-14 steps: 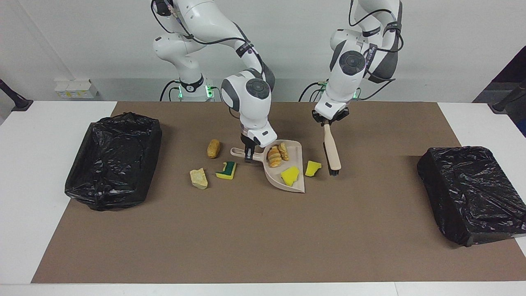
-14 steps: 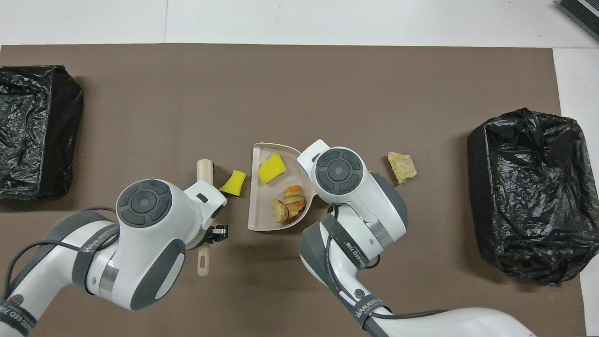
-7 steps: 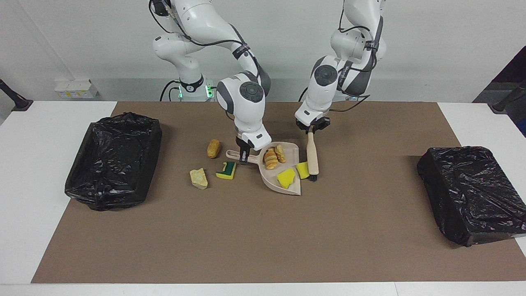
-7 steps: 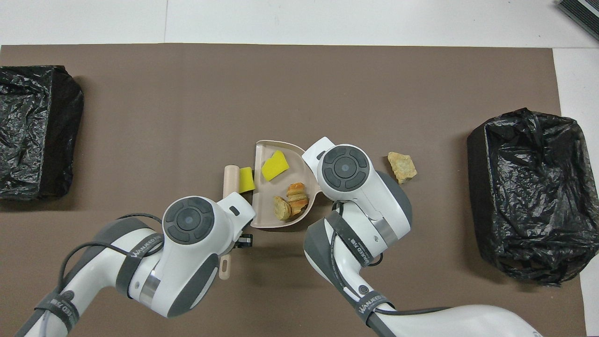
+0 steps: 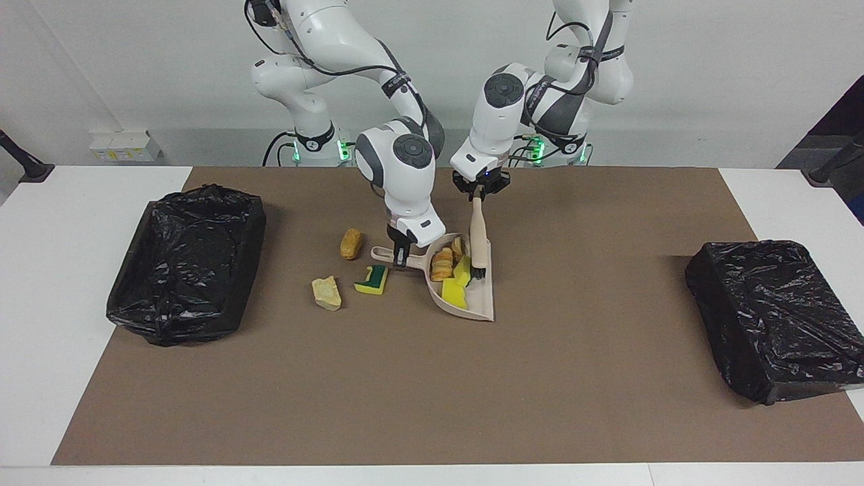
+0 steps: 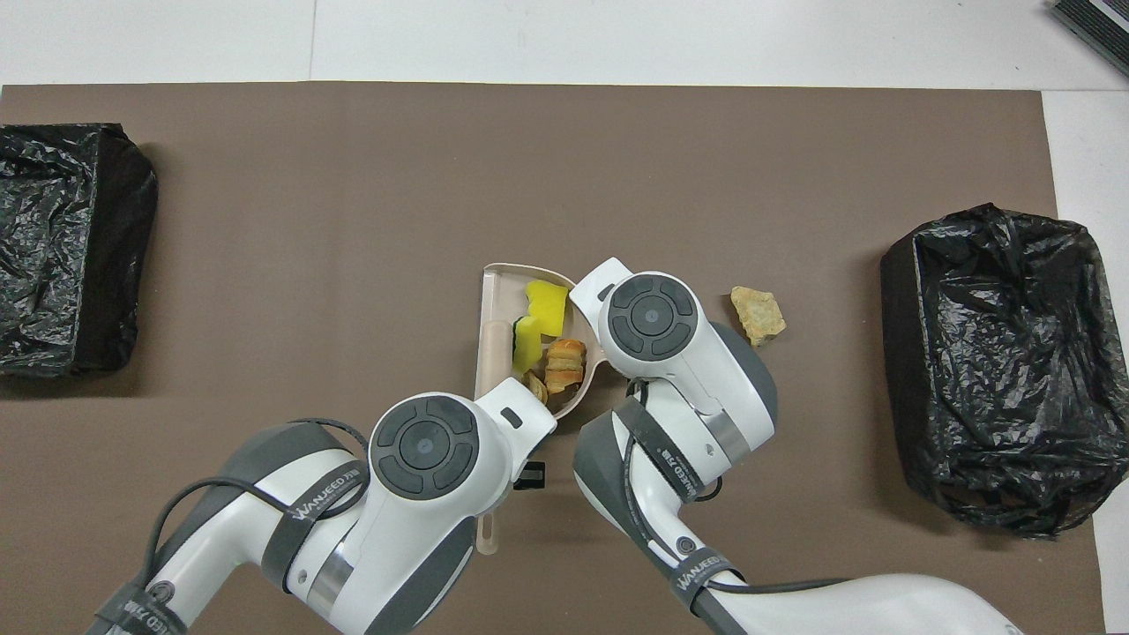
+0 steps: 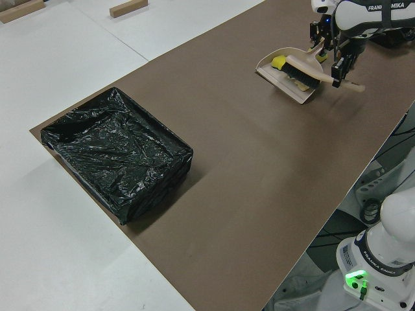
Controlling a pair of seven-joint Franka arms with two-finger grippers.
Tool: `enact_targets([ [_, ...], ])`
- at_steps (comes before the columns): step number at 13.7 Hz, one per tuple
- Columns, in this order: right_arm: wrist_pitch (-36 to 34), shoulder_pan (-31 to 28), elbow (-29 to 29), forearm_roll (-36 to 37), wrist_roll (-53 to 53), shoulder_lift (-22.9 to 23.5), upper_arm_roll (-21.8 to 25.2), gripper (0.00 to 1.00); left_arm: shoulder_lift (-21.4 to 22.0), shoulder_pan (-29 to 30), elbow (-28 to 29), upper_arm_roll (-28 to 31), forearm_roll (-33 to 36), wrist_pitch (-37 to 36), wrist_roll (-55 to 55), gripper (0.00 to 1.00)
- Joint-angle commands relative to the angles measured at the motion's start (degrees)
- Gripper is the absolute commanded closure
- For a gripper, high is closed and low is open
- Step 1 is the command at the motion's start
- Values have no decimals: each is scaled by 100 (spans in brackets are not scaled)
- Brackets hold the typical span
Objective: Sweep and dump trash in bin
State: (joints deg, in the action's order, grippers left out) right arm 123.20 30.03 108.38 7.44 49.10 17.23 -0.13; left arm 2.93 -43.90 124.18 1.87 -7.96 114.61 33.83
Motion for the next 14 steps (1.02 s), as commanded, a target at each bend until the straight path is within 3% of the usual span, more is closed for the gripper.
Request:
enact_targets([
  [1,204,-112,175,11,65,-114,-48,100,120,22,10,33,-13,-316,71,100],
  [7,205,-208,166,-182,126,-141,-48,100,217,22,-200,51,224,-843,71,100],
  [11,82,-515,166,-620,705,-413,-48,100,541,224,-271,42,242,-1177,71,100],
  [14,-181,-743,148,-639,951,-737,-48,100,770,189,0,7,242,-1161,194,100],
])
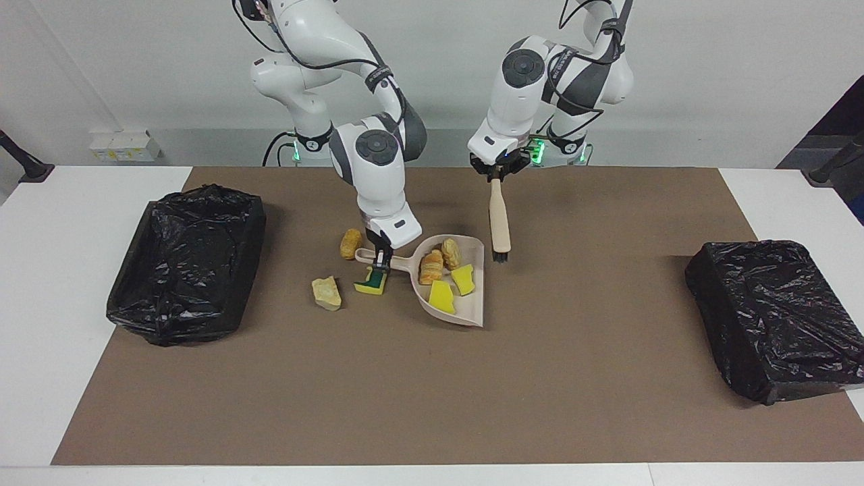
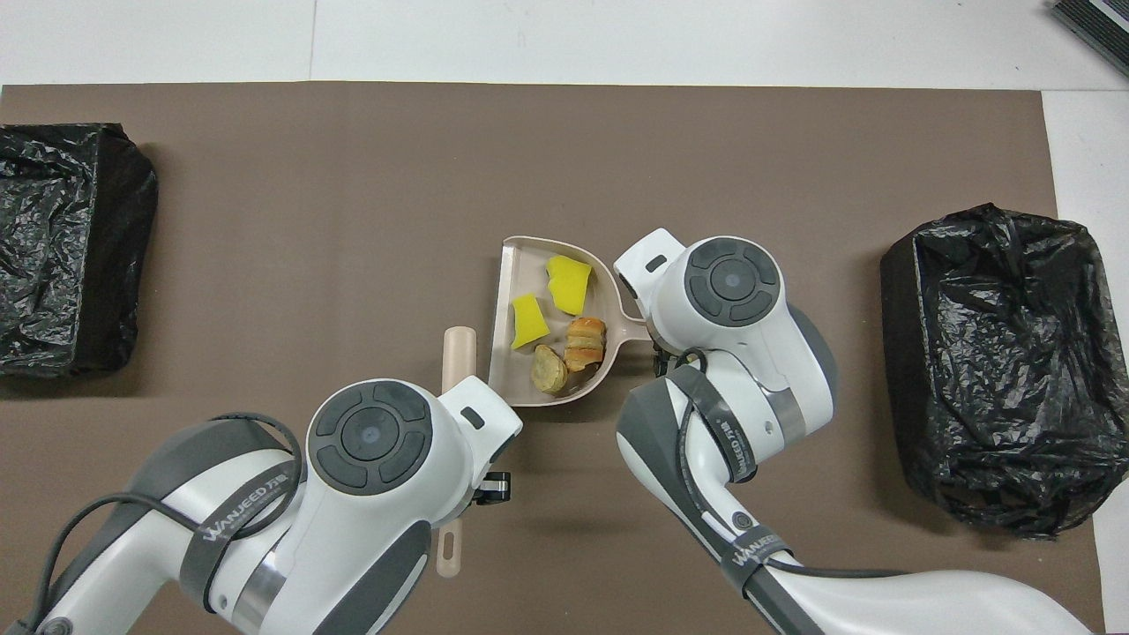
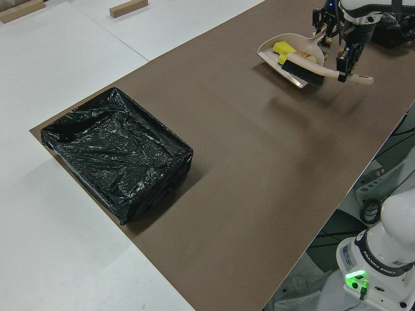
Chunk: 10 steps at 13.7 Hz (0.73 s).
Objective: Sweep and dump trash in bin
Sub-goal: 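Carry the loaded dustpan with the right gripper to the bin farthest right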
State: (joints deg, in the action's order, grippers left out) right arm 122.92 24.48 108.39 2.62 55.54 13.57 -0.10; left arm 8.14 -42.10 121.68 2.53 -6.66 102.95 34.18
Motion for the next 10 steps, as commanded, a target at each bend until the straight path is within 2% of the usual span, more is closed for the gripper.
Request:
enact_targets([
  [1,-302,-363,130,-227,491,-512,-51,100,336,-43,373,-77,112,41,177,100],
  [4,-969,-1267,-45,-841,1745,-767,-43,100,539,-428,987,-261,112,522,754,100],
  [7,-1576,-2173,-177,-904,2468,-1040,-25,100,784,-1227,1524,-270,112,1068,1695,100],
  [10,-2315,-3227,-581,-834,3101,-1076,28,100,961,-2036,1999,-270,95,1542,2188,100],
])
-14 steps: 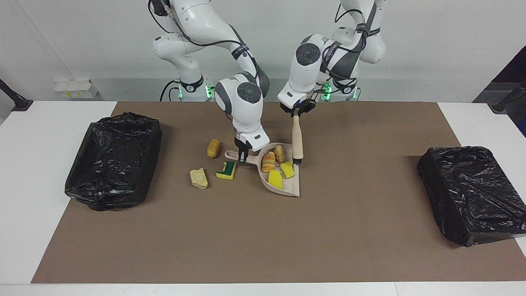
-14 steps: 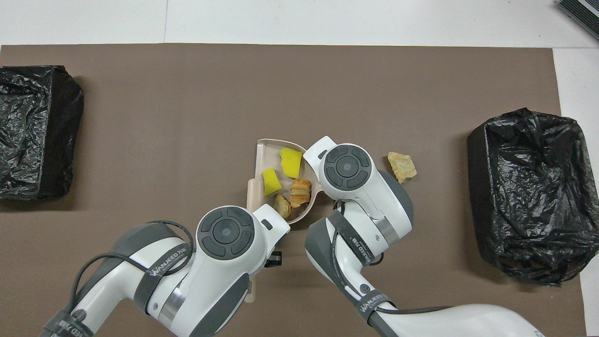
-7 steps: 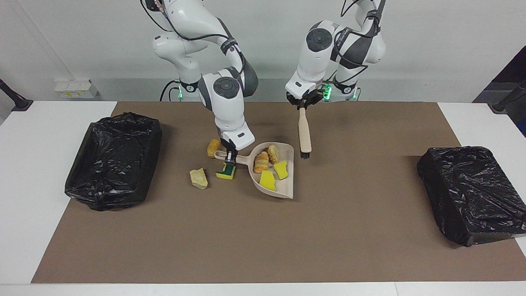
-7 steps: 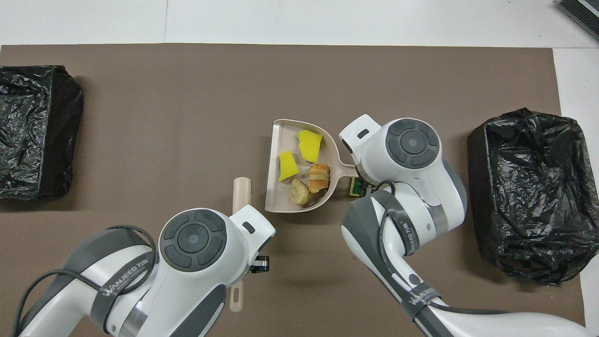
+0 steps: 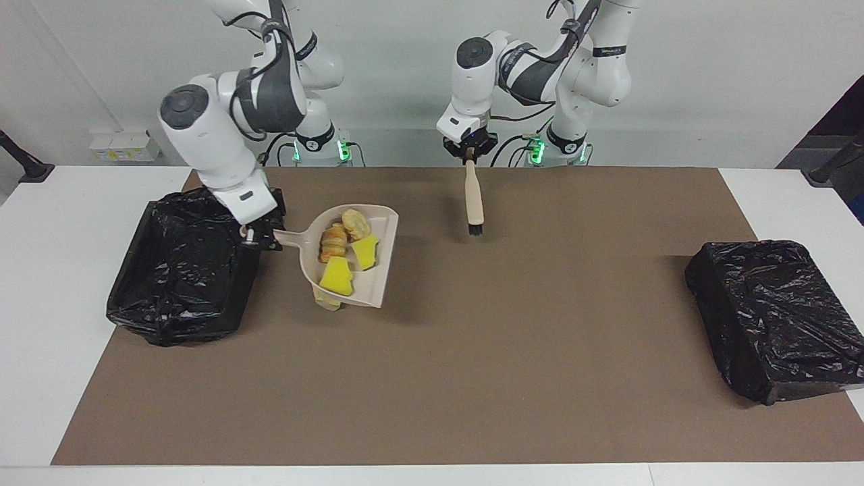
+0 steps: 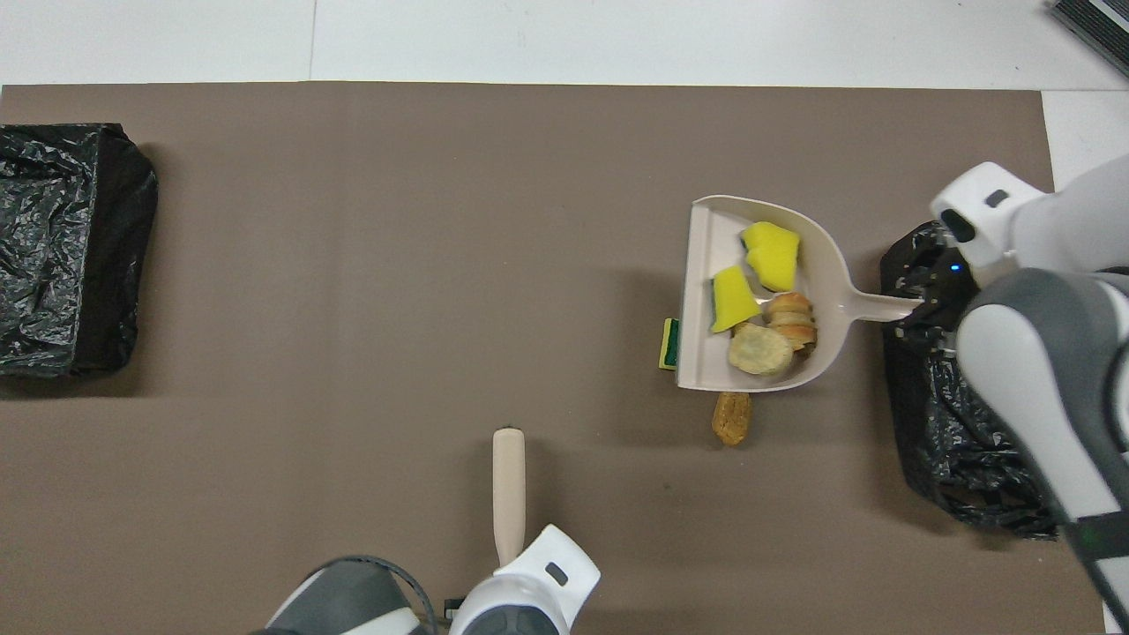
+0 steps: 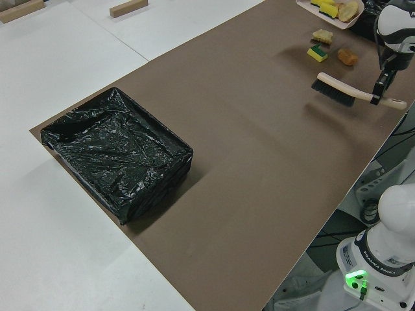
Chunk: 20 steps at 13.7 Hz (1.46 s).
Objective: Sweep and dump trash in bin
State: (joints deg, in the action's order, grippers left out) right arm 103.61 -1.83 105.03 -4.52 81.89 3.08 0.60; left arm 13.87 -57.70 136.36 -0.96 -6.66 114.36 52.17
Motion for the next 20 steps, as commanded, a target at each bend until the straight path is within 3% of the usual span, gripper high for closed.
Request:
enact_targets([
  [1,-420,-938,-281,-67,807,-27,-34,100,379,-688,836,70,94,873,643,100],
  [3,-412,-1441,-290,204,1362,-27,1,100,318,-962,1216,70,86,1701,1057,100],
  [6,-35,-2074,-553,1153,2135,61,-8,100,187,-954,1340,79,42,1817,1059,100],
  [8,631,-2426,-519,1767,2489,70,-7,100,142,-936,1323,87,42,1774,997,100],
  [9,756,-2445,-466,2162,2463,52,-8,100,116,-901,1297,87,42,1791,989,88],
  [11,1334,-2392,6,3154,2210,-96,-7,100,45,-769,1235,87,42,1756,954,39],
  [12,1607,-2383,288,3577,1982,-271,-8,100,36,-734,1191,122,42,1739,884,6],
  [13,1723,-2340,464,3798,1771,-343,-8,100,36,-586,1139,131,42,1695,770,0],
  [20,1215,-1593,598,4353,785,-449,-16,100,54,1187,-414,149,462,53,-811,0],
])
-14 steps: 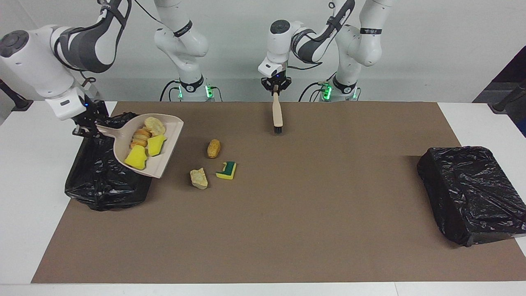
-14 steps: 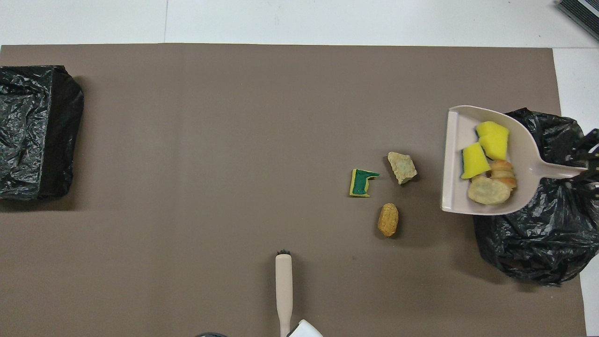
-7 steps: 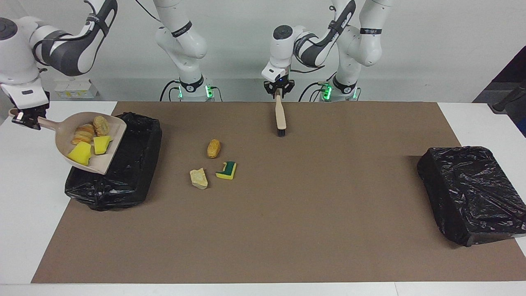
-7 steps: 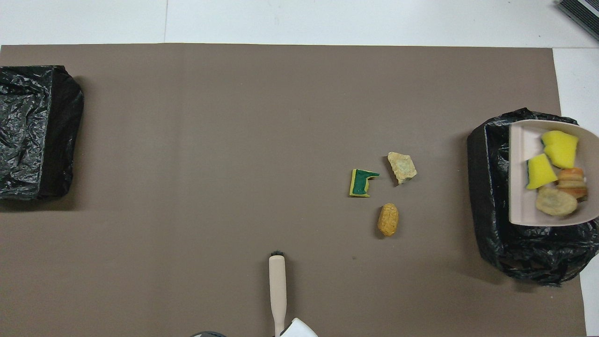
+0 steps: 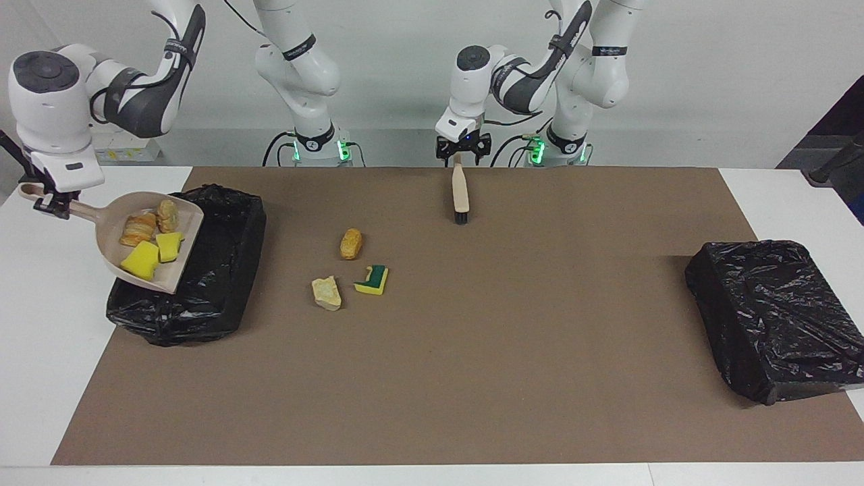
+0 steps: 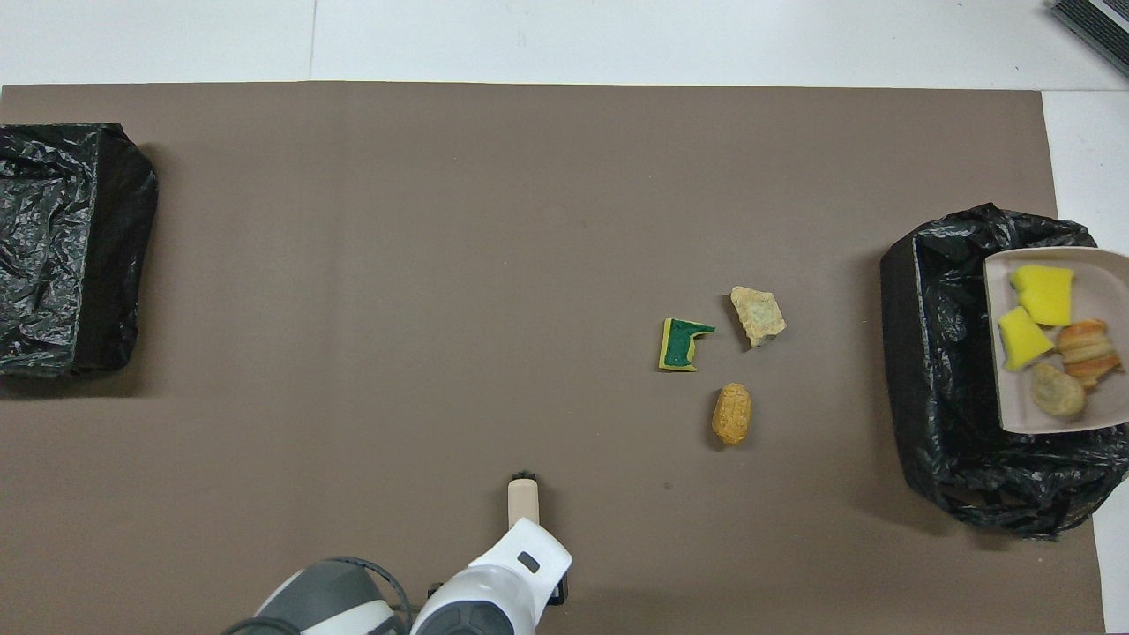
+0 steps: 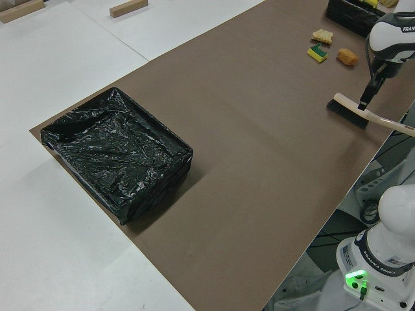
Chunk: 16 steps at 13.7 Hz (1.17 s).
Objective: Sweep and dump trash in bin
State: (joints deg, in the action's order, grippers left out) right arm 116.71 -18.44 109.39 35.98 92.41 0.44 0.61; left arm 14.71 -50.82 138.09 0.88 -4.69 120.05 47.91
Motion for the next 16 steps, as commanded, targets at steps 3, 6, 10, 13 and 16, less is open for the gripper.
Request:
enact_targets([
  [3,-122,25,196,304,-250,-211,-17,100,-74,1607,-1397,-36,319,-711,-1404,0],
  [6,-279,-2,153,304,30,-369,-17,100,-363,2539,-2029,-36,530,-929,-2563,0],
  [10,-746,-151,30,147,777,-861,18,100,-996,3603,-3268,-27,583,-1220,-3864,0],
  [13,-1464,-108,-601,-291,1051,-897,-8,100,-1286,4202,-4217,-27,583,-1815,-4579,0],
  [16,-2053,-28,-752,-1108,169,-923,-262,100,-1261,4396,-4484,-27,522,-2204,-5088,0],
])
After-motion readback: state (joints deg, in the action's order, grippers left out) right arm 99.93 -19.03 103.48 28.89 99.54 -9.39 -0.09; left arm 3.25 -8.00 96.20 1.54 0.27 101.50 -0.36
